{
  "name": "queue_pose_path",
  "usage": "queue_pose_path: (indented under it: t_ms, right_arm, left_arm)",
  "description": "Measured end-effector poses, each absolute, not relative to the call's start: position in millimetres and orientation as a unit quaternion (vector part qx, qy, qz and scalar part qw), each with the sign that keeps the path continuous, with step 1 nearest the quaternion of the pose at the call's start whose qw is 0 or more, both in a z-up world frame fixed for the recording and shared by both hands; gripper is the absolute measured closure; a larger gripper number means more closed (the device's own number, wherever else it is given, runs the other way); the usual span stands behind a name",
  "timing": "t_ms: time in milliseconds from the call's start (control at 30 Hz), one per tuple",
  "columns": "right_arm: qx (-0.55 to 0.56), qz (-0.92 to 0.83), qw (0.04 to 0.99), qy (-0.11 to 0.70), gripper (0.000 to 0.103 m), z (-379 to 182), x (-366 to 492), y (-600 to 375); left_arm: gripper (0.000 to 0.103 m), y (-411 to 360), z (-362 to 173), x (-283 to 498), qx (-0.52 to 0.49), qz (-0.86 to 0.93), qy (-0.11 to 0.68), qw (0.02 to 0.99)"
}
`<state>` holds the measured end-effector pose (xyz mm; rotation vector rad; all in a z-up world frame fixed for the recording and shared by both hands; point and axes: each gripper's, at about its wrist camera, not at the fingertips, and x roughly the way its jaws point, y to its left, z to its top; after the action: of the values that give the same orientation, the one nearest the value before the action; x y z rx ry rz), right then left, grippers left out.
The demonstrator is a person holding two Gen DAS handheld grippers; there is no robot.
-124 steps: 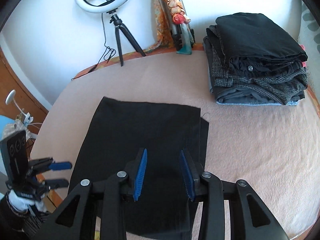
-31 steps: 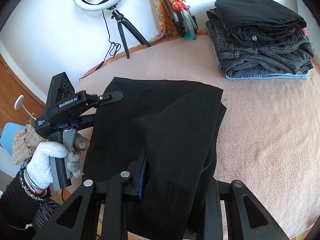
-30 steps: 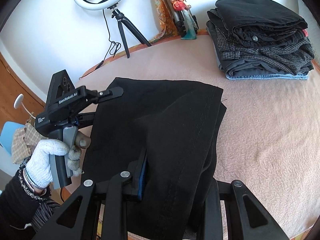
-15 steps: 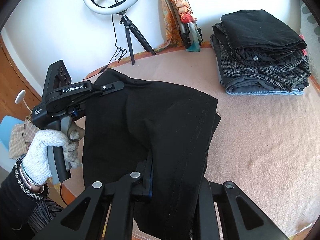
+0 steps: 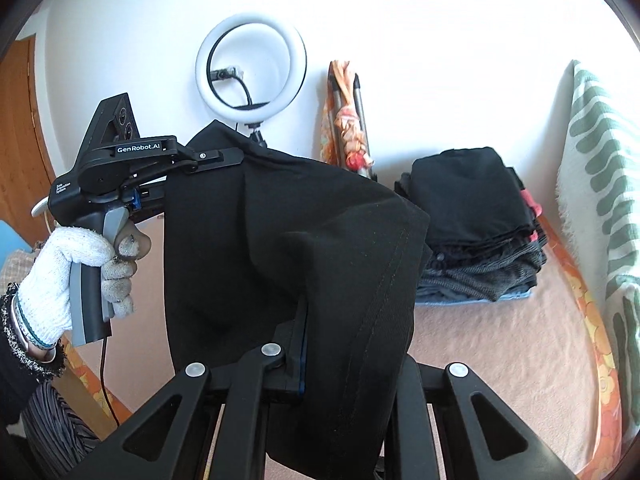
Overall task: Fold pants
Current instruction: 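Lift the folded shorts with both grippers and carry them toward the clothes stack, then lower the folded shorts onto the stack of dark clothes with both grippers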
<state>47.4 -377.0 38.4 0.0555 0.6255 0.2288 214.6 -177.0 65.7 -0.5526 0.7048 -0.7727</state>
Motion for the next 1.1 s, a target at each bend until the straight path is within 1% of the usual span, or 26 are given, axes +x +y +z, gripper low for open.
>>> queue_pose_path:
  t_ms: [333,600,733,800,933,1033,1067,1100]
  right_arm:
    - [-0.008,0.054,0.964,0.261,0.091,85.5,68.3,-434.1]
    - [-0.087,0.008,0.967,0.239,0.091,125.4,115.0,-479.1]
    - [-0.093,0.015,0.965,0.245,0.091,134.8,154.1,-504.8]
    - [-0.083,0.027,0.964,0.253,0.091,130.9,177.0,-518.7]
    - [-0.058,0.053,0.96,0.268,0.091,103.7,228.0,-546.5]
    - [0.006,0.091,0.948,0.305,0.09,69.0,265.0,-565.2]
    - [0.036,0.105,0.94,0.323,0.089,56.2,276.9,-572.0]
    - [0.062,0.113,0.932,0.34,0.082,44.6,287.4,-578.9]
  left_arm:
    - [0.09,-249.0,123.5,254.6,-0.235,-0.414,0.297,0.828]
    - [0.09,-291.4,139.8,298.7,-0.24,-0.433,0.272,0.825]
    - [0.09,-307.5,128.5,330.5,-0.253,-0.427,0.273,0.824]
    - [0.09,-314.0,117.0,345.2,-0.257,-0.417,0.278,0.826]
    - [0.09,-328.1,87.9,374.4,-0.236,-0.378,0.285,0.849]
    - [0.09,-341.8,56.6,401.0,-0.207,-0.337,0.315,0.862]
    - [0.089,-346.8,46.7,409.6,-0.195,-0.326,0.332,0.864]
    - [0.086,-351.1,38.0,417.0,-0.183,-0.315,0.35,0.863]
